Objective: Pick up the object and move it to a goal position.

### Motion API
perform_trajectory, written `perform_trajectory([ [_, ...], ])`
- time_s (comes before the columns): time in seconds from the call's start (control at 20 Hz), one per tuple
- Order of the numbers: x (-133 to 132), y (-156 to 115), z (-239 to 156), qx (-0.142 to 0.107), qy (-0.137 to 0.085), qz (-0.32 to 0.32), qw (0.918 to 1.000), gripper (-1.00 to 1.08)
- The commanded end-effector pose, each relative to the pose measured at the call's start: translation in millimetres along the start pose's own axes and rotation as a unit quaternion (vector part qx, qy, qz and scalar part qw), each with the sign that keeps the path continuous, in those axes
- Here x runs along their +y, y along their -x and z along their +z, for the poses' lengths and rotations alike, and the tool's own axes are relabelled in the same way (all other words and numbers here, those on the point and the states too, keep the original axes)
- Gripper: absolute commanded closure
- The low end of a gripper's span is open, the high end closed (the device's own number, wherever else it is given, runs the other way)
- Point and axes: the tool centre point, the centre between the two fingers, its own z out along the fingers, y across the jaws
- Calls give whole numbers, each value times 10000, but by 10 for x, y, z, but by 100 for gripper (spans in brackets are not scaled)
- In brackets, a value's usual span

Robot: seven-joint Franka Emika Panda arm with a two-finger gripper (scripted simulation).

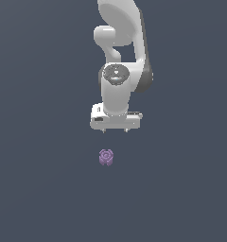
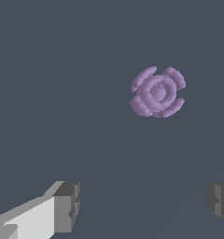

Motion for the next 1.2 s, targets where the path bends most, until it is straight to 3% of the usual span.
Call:
perform_trajectory([
  [0.0, 0, 0, 0, 0, 0, 0, 10000, -92],
  [0.45, 17, -56, -135, 149, 162, -163, 9996, -92],
  [1.15, 80, -200, -34, 157, 129, -73, 9998, -92],
])
